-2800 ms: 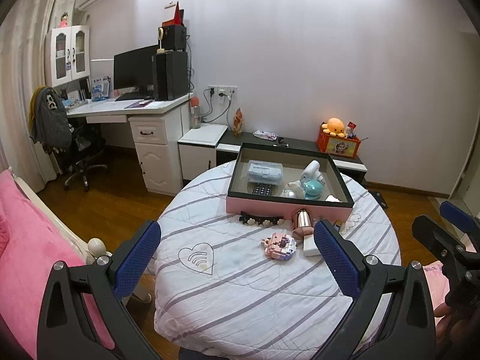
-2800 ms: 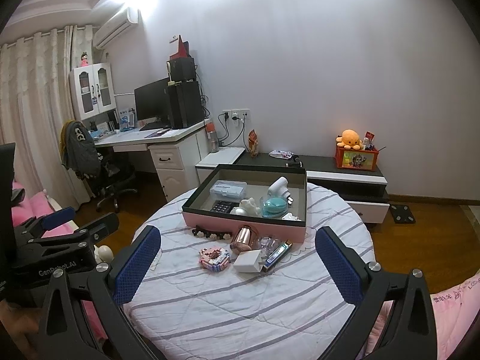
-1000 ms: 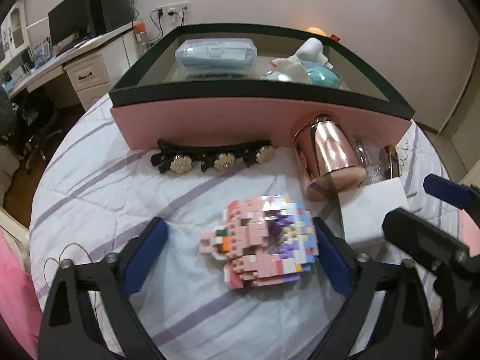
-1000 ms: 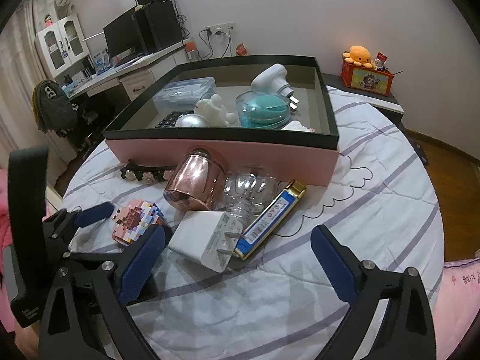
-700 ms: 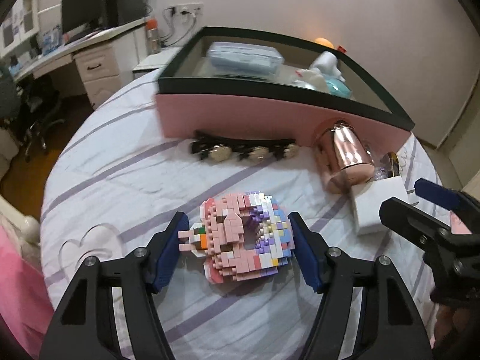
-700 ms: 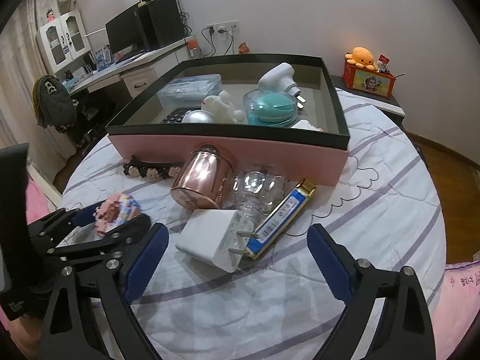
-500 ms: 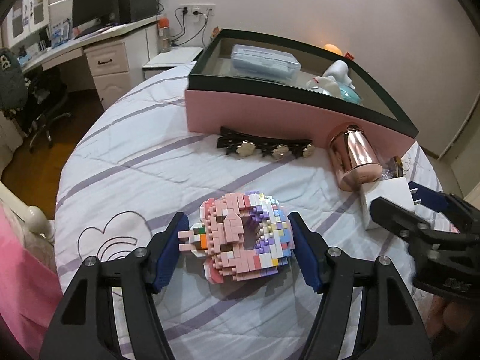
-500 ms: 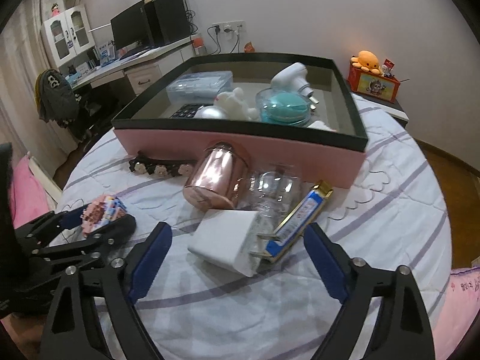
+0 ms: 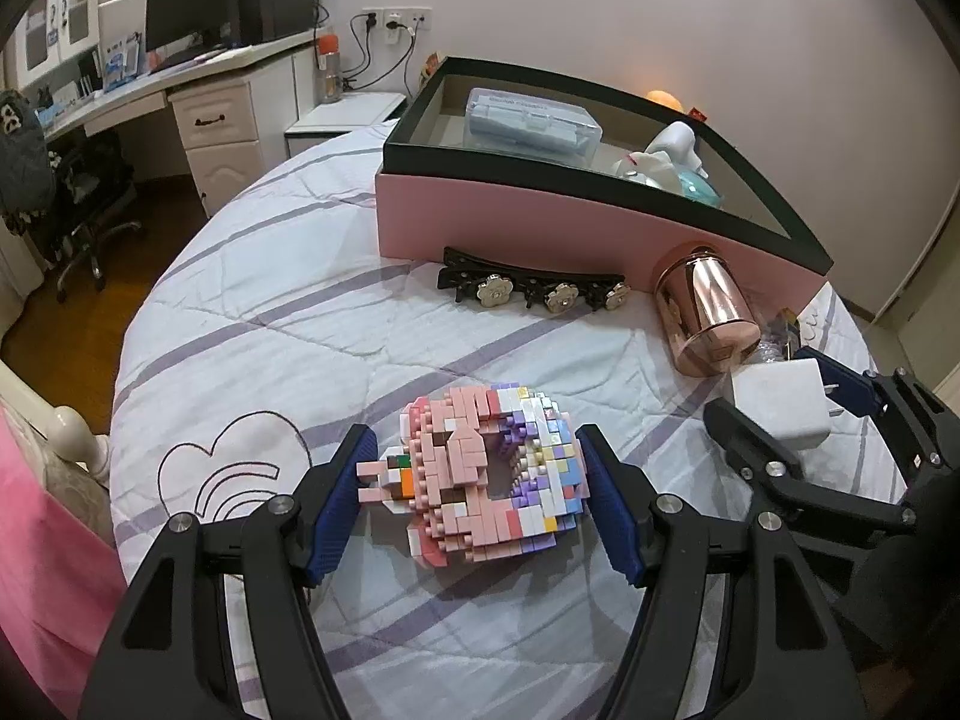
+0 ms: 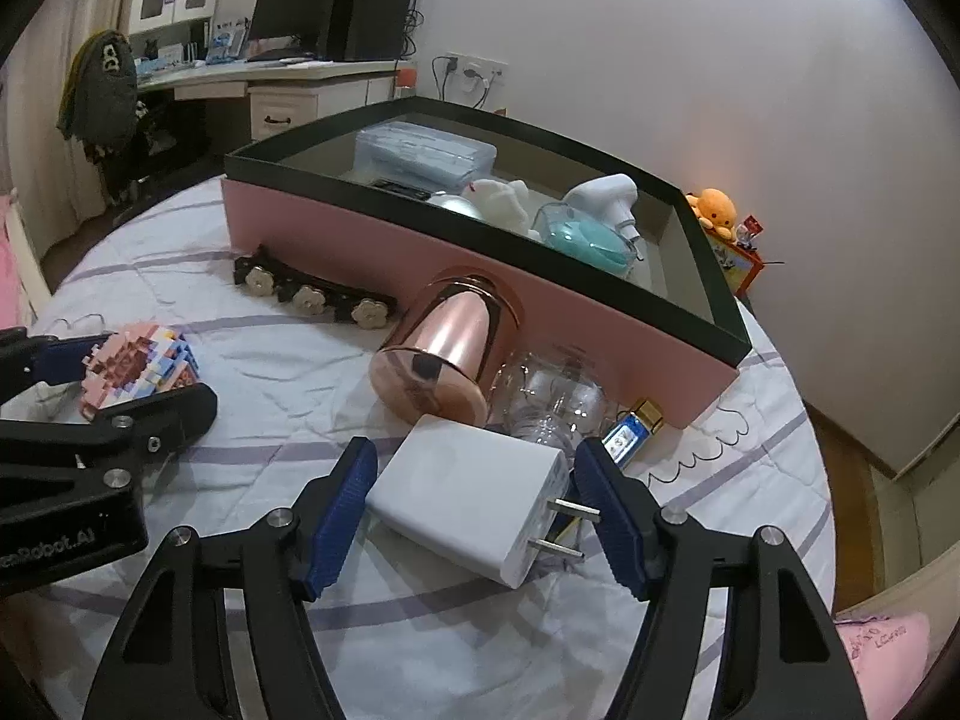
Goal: Organize rigid objects
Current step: 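Place the block donut in the box with the left tool while the right tool places the charger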
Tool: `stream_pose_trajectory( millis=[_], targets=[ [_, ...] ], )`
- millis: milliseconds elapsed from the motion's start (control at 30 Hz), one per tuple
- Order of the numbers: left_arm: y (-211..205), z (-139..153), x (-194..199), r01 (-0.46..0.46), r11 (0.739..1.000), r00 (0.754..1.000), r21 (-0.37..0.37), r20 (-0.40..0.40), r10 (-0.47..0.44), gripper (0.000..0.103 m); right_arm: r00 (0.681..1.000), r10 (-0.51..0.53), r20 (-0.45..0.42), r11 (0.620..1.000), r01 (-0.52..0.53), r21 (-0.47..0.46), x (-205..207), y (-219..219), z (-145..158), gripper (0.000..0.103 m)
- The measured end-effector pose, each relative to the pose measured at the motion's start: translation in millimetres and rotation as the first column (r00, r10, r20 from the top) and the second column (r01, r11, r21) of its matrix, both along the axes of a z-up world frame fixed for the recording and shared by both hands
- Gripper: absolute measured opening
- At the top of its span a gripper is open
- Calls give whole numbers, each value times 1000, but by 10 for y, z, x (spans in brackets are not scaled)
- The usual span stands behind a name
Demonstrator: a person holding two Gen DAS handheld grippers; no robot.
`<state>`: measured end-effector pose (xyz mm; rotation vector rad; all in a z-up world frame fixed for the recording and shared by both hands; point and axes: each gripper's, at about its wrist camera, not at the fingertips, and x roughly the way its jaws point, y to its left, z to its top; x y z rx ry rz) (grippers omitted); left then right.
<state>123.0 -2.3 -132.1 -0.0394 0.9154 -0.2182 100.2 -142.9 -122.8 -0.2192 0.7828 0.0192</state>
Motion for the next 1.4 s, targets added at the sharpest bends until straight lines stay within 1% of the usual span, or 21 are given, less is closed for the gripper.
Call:
stream_pose_trajectory(
  millis=[233,400,567,733,833,1033,1167,1200,1267,1300,1400],
  targets=[
    [14,82,-26,-9,1000,1000,0,14,9,69,1000,-2,2,994,2,109,-115,-171,146,69],
    [8,250,-60,-6,1000,999,0,43,6,69,1000,2,22,982,-6,187,-172,-265,334,69],
    [-25,436,-34,3,1000,997,-2,76,-3,69,998,12,56,970,-26,242,-190,-327,529,69],
    [-74,604,45,15,1000,994,-1,107,-14,69,996,24,81,963,-45,267,-155,-367,686,69],
    [-105,719,118,24,1000,991,0,133,-24,69,994,28,106,966,-55,254,-102,-371,791,69],
    [-154,1017,413,31,1000,981,-1,194,-30,69,983,42,176,970,-82,230,151,-397,1111,69],
    [-259,1185,695,47,999,973,9,225,-48,69,977,41,209,969,-90,231,444,-474,1286,69],
    [-295,1209,779,51,999,972,12,231,-53,69,977,41,210,968,-91,233,571,-500,1317,69],
    [-370,1221,954,64,998,972,7,226,-64,69,979,40,201,967,-88,239,746,-541,1311,69],
    [-411,1205,1049,71,998,973,3,218,-70,69,982,36,183,965,-81,249,897,-581,1270,69],
    [-535,1088,1310,79,997,979,7,187,-79,69,990,20,138,958,-58,280,1152,-684,1132,70]
  ],
)
